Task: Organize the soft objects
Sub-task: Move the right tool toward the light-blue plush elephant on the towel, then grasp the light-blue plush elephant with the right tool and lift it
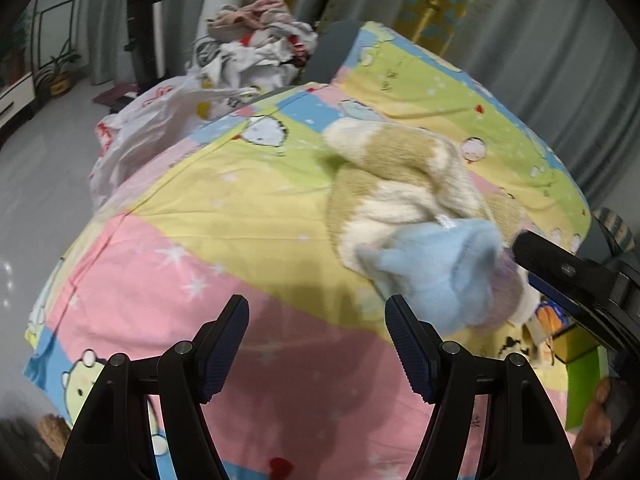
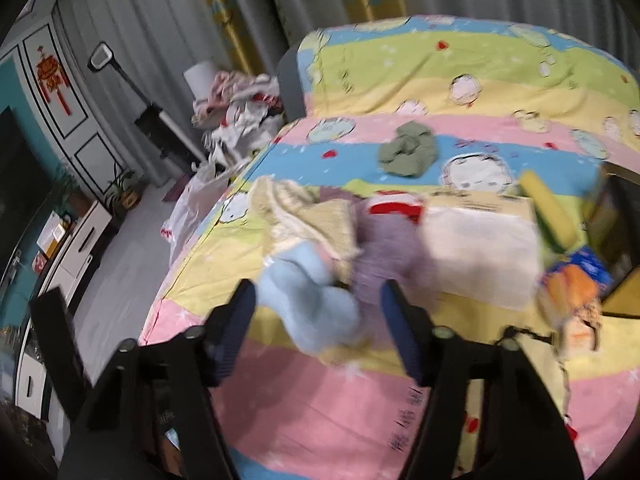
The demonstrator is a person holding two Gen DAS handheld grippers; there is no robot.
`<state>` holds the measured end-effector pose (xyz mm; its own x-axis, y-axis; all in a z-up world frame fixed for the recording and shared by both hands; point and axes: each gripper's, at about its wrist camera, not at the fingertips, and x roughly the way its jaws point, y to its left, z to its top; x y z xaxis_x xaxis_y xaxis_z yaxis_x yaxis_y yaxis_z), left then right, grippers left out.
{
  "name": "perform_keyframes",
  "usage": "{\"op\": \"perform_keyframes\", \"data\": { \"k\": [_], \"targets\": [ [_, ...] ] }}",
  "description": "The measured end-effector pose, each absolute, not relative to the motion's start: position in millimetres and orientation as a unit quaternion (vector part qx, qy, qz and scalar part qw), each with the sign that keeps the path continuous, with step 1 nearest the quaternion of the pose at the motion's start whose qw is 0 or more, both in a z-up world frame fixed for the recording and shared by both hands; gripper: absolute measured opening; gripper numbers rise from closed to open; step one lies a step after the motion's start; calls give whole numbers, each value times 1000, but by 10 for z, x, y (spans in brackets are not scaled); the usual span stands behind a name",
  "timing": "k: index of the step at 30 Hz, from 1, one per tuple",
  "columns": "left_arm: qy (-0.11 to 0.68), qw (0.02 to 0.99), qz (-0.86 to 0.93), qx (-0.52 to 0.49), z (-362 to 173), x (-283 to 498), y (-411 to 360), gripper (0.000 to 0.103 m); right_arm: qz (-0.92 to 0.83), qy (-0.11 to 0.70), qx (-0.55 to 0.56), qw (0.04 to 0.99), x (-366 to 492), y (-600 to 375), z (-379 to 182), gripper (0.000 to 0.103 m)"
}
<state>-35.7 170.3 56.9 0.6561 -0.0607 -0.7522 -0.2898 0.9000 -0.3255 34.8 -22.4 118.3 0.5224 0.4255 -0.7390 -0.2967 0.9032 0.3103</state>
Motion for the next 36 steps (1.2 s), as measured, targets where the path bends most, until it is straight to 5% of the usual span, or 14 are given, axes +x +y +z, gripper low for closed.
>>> {"op": "perform_keyframes", "data": {
  "k": [4, 8, 24, 33, 36],
  "targets": [
    [412, 879, 61, -230, 561, -365, 1775, 72, 204, 466, 56, 859, 473, -44, 1033, 49],
    [418, 875, 57, -239, 545, -352, 1801, 72, 196, 461, 31, 865, 502, 7, 962, 10],
    [420, 866, -50, -267, 610, -377, 1566, 72, 222, 385, 96, 891, -335, -934, 1629, 7],
    [447, 847, -168, -234, 594, -414, 912, 72, 155, 446, 155, 868, -406, -1513, 1144, 10],
    [460, 835, -190, -235, 539, -410, 723, 83, 126, 459, 168, 863, -362, -1656, 1018, 16]
  ]
}}
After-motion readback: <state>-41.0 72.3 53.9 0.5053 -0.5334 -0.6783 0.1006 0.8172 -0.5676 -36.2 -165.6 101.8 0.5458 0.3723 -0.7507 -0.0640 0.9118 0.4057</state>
